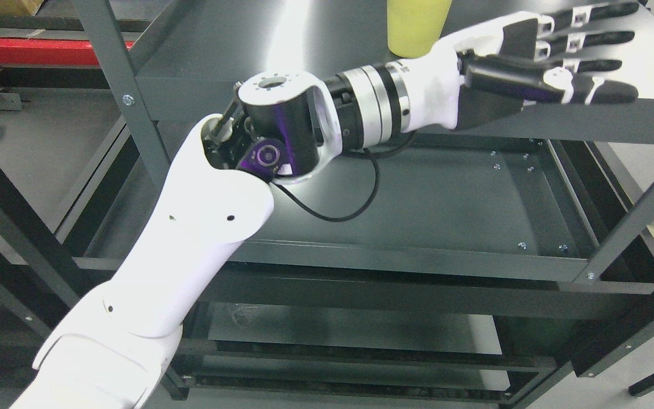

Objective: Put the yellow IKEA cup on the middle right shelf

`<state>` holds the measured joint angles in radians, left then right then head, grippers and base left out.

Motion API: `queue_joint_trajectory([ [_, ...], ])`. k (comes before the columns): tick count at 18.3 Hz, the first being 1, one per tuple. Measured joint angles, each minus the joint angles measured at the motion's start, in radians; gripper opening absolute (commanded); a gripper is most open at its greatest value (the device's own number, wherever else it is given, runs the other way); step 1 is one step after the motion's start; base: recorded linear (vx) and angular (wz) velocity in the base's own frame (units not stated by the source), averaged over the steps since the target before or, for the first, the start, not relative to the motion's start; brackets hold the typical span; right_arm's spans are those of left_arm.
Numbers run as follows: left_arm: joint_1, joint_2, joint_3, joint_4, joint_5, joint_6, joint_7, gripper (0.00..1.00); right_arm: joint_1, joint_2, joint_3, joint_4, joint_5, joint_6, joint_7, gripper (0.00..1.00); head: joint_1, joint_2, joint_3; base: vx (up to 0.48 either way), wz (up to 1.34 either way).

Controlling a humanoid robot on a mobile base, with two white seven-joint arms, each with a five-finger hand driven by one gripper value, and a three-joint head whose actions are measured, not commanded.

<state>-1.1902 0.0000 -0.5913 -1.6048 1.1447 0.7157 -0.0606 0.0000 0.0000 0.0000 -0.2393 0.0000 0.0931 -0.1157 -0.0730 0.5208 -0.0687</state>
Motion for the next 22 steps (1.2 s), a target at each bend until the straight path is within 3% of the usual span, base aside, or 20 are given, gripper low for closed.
queue_joint_trajectory([
  [8,0.145,0.000,-0.114,-0.016,-0.023,0.004,-0.013,0.98,0.000,0.000,0.000,0.000,0.000,0.000,0.000,0.99,0.0000,0.000,0.000,0.000,0.00],
  [11,0.221,0.000,-0.150,-0.007,-0.143,0.002,-0.019,0.99,0.000,0.000,0.000,0.000,0.000,0.000,0.000,0.99,0.0000,0.000,0.000,0.000,0.00],
  [13,0.270,0.000,-0.153,0.012,-0.278,-0.060,-0.021,0.99,0.000,0.000,0.000,0.000,0.000,0.000,0.000,0.99,0.0000,0.000,0.000,0.000,0.00],
  [16,0.355,0.000,-0.126,0.048,-0.500,-0.232,-0.021,0.99,0.000,0.000,0.000,0.000,0.000,0.000,0.000,0.99,0.0000,0.000,0.000,0.000,0.00],
  [19,0.466,0.000,-0.055,0.084,-0.751,-0.411,-0.018,0.99,0.000,0.000,0.000,0.000,0.000,0.000,0.000,0.99,0.0000,0.000,0.000,0.000,0.00],
  [22,0.577,0.000,0.034,0.106,-0.898,-0.516,-0.009,0.99,0.000,0.000,0.000,0.000,0.000,0.000,0.000,0.99,0.0000,0.000,0.000,0.000,0.00],
])
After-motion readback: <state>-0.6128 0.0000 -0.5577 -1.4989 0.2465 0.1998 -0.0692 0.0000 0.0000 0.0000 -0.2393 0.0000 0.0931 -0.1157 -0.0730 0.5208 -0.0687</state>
